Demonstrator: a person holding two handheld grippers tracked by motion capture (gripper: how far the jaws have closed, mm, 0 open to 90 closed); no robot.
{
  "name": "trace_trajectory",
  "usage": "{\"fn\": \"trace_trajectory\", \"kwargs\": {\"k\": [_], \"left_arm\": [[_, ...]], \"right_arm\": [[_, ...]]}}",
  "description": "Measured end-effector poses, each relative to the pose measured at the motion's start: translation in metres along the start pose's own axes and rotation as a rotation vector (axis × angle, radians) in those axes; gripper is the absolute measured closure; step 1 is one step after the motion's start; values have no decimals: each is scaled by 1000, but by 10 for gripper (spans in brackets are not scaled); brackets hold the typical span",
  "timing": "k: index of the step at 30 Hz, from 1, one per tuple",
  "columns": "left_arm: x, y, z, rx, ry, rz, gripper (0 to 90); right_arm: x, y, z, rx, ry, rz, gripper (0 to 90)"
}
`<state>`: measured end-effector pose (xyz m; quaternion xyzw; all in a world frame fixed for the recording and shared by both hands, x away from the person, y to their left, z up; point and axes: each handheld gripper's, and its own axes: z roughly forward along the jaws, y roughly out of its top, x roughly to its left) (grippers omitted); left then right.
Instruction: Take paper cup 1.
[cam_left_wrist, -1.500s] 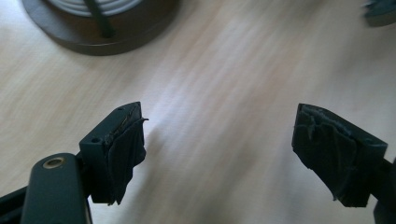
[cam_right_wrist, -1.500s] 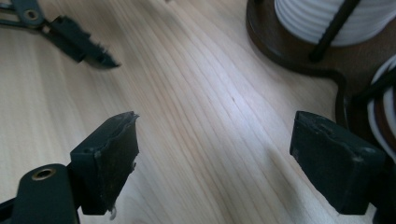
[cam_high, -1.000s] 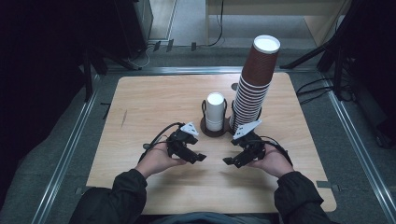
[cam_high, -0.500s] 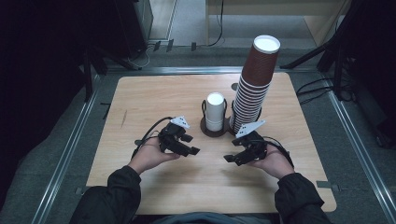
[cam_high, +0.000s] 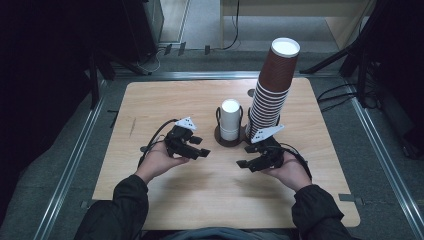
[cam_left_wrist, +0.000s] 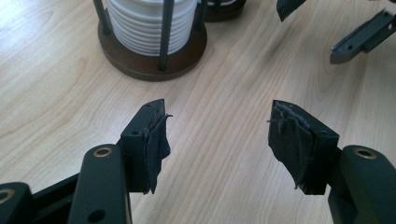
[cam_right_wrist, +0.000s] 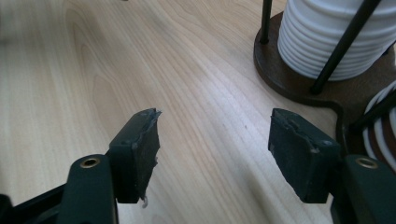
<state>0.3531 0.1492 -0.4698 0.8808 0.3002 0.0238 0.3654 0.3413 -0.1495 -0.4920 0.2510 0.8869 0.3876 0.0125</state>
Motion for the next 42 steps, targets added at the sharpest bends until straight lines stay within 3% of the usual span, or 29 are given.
{"fn": "trace_trajectory", "kwargs": {"k": [6, 11, 16, 19, 23, 24, 28, 31, 35, 36, 39, 42], "left_arm": [[8, 13, -2, -13, 7, 33, 391], [10, 36, -11, -88, -6, 44, 404], [14, 60, -13, -58, 2, 74, 396], [20, 71, -13, -59, -29, 77, 364], [25, 85, -11, -37, -36, 119, 351], [26, 92, -10, -32, -39, 127, 350], [28, 102, -11, -36, -64, 126, 328], [30, 115, -10, -37, -62, 135, 324], [31, 123, -5, -21, -65, 159, 322], [31, 125, -4, -16, -61, 165, 319], [32, 130, 0, -15, -67, 175, 316], [34, 132, 4, -14, -62, 178, 315]], "right_arm": [[5, 5, 9, -32, -19, -33, 433], [4, 10, 16, -72, -37, -27, 479], [4, 16, 23, -118, -77, 7, 580], [4, 17, 25, -106, -102, 50, 628], [3, 17, 26, -105, -117, 75, 676], [3, 17, 27, -112, -130, 95, 736], [3, 18, 28, -110, -143, 129, 790], [0, 19, 31, -129, -187, 175, 843], [-1, 21, 36, -149, -204, 192, 881], [2, 25, 39, -143, -252, 193, 893], [6, 30, 44, -152, -294, 181, 894], [6, 32, 46, -159, -294, 192, 894]]}}
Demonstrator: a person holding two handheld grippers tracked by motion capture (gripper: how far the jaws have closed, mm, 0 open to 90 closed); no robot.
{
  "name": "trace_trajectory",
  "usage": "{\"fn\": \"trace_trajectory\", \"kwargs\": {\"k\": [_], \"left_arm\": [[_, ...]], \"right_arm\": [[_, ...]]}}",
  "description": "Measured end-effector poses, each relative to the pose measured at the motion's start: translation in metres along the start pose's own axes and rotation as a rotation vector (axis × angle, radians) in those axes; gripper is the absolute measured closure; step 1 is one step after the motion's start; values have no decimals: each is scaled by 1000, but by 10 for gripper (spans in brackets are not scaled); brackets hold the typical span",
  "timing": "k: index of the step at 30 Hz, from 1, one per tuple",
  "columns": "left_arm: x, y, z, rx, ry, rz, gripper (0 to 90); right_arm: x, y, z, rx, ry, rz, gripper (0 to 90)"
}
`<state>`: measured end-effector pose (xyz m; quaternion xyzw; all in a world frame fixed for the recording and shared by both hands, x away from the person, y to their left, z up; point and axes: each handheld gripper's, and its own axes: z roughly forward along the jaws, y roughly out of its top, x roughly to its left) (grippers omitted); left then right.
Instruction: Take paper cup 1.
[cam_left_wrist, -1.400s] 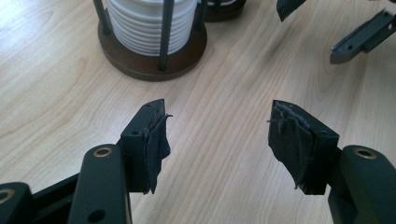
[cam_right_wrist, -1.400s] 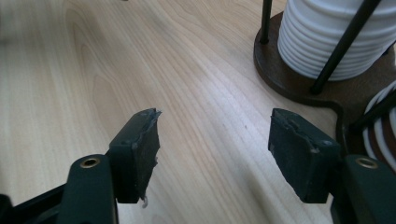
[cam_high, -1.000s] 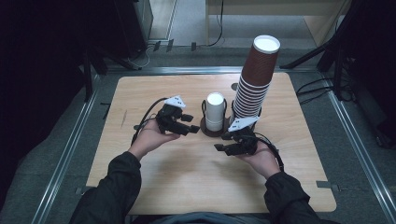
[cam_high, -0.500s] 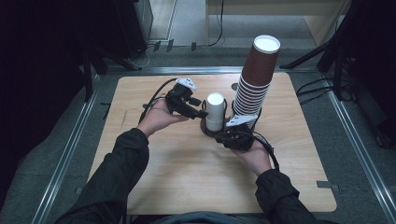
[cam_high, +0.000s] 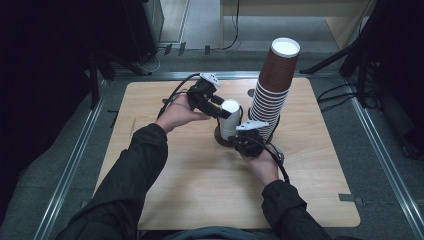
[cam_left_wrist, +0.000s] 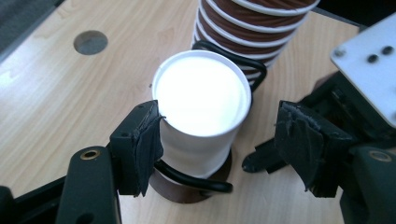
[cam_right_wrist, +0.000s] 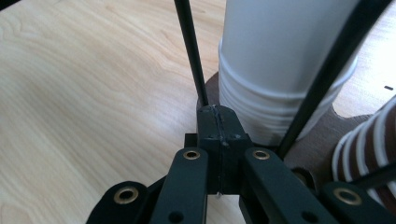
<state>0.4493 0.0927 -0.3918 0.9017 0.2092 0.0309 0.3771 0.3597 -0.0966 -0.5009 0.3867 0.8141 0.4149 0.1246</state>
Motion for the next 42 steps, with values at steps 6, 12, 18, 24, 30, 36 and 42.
{"fn": "trace_trajectory", "kwargs": {"k": [6, 12, 18, 24, 30, 36, 42], "left_arm": [[5, -1, 8, 15, 6, -6, 291], [7, -1, 14, 16, 12, -1, 312], [5, 1, 18, 8, 14, 9, 343], [3, 1, 21, 16, 31, 26, 338], [2, 2, 24, 24, 40, 33, 334], [1, 2, 25, 30, 51, 41, 343], [-1, 2, 23, 24, 61, 64, 350]], "right_arm": [[0, 0, 7, -8, -13, 39, 894], [4, 2, 10, -58, -35, 42, 893], [2, 0, 14, -53, -50, 59, 893], [2, -1, 16, -55, -47, 59, 878], [1, -2, 18, -59, -59, 56, 877], [0, -4, 19, -72, -61, 63, 877], [2, -4, 20, -71, -68, 62, 877]]}}
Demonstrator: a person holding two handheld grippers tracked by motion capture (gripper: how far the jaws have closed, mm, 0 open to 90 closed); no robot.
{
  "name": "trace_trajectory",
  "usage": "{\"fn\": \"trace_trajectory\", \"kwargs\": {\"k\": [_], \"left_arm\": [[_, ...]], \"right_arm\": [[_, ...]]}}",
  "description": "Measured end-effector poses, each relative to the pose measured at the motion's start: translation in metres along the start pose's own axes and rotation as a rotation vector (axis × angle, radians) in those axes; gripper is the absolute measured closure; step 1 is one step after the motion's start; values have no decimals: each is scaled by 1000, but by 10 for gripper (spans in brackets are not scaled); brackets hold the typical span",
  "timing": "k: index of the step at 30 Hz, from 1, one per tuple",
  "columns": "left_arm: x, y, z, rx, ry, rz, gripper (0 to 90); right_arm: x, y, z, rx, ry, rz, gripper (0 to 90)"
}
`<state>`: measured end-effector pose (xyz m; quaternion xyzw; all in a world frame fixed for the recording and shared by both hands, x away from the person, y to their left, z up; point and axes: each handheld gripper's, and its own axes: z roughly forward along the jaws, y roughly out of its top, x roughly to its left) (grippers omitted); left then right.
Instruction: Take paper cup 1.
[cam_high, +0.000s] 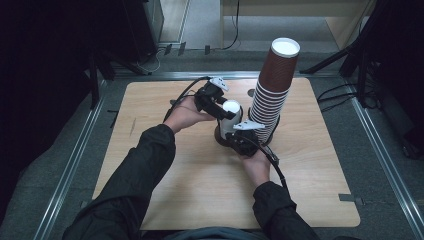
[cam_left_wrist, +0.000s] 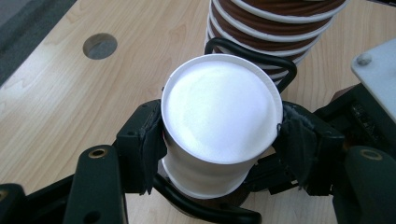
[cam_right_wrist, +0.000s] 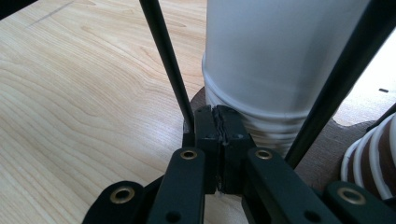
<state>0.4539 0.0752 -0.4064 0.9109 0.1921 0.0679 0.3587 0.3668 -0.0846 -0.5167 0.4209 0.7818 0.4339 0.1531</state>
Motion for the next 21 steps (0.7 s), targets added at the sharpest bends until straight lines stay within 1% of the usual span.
{"fn": "trace_trajectory", "kwargs": {"k": [2, 4, 8, 10, 14, 16, 21], "left_arm": [[1, 0, -1, -5, -2, -3, 352], [2, 0, -3, -17, -6, -9, 353], [2, 1, -5, -26, -7, -18, 354], [3, 2, -8, -37, -10, -30, 355], [3, 2, -11, -44, -17, -29, 355], [4, 3, -14, -45, -19, -20, 356], [3, 8, -20, -52, -22, -14, 357]], "right_arm": [[1, 1, 0, -5, -8, -5, 876], [1, 2, -2, -18, -5, -4, 868], [1, 1, -1, -10, -2, -5, 868], [1, 0, 0, -7, 0, -4, 868], [0, 0, 0, -6, 2, -3, 868], [0, 0, 0, -3, 2, -2, 868], [0, 0, 0, -2, -1, -26, 869]]}}
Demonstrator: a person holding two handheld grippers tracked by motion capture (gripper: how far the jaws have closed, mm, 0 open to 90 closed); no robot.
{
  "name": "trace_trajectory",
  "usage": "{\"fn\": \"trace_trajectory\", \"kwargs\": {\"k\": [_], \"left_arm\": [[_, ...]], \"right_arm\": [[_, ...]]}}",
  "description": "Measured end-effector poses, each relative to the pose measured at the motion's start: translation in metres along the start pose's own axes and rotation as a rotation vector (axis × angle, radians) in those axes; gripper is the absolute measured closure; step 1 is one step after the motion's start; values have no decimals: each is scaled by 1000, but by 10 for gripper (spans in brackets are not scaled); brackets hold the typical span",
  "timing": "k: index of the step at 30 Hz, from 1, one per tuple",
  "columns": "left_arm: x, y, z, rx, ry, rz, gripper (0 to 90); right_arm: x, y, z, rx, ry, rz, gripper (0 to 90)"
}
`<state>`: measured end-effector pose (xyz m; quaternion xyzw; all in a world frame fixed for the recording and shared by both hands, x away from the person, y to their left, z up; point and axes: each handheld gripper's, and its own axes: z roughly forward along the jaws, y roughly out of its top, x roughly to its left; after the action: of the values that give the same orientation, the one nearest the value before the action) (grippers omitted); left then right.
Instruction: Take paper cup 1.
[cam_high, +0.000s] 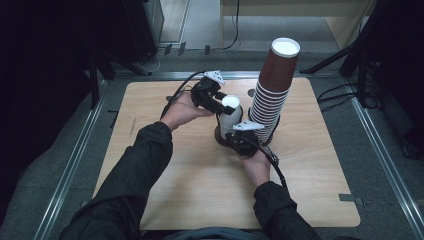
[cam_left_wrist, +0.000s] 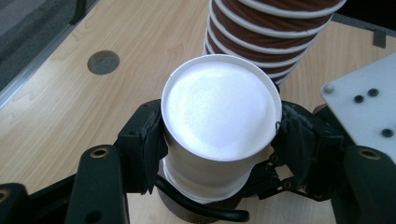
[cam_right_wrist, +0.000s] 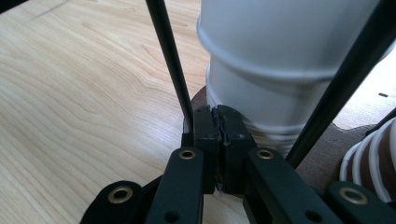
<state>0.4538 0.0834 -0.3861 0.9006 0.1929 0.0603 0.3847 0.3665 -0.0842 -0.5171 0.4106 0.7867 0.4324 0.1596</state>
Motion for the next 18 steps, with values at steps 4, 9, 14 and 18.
{"fn": "trace_trajectory", "kwargs": {"k": [4, 9, 14, 18], "left_arm": [[-1, 4, -4, 3, 5, 7, 358], [0, 9, -12, -14, -13, 0, 358], [0, 16, -21, -17, 5, 9, 359], [-1, 20, -28, -1, 10, 10, 359]], "right_arm": [[-1, 0, 0, 4, 3, 4, 869], [-1, -1, -1, 6, 5, -3, 869], [-1, -1, -1, 5, 1, -9, 869], [-1, -2, 0, 10, 3, -11, 869]]}}
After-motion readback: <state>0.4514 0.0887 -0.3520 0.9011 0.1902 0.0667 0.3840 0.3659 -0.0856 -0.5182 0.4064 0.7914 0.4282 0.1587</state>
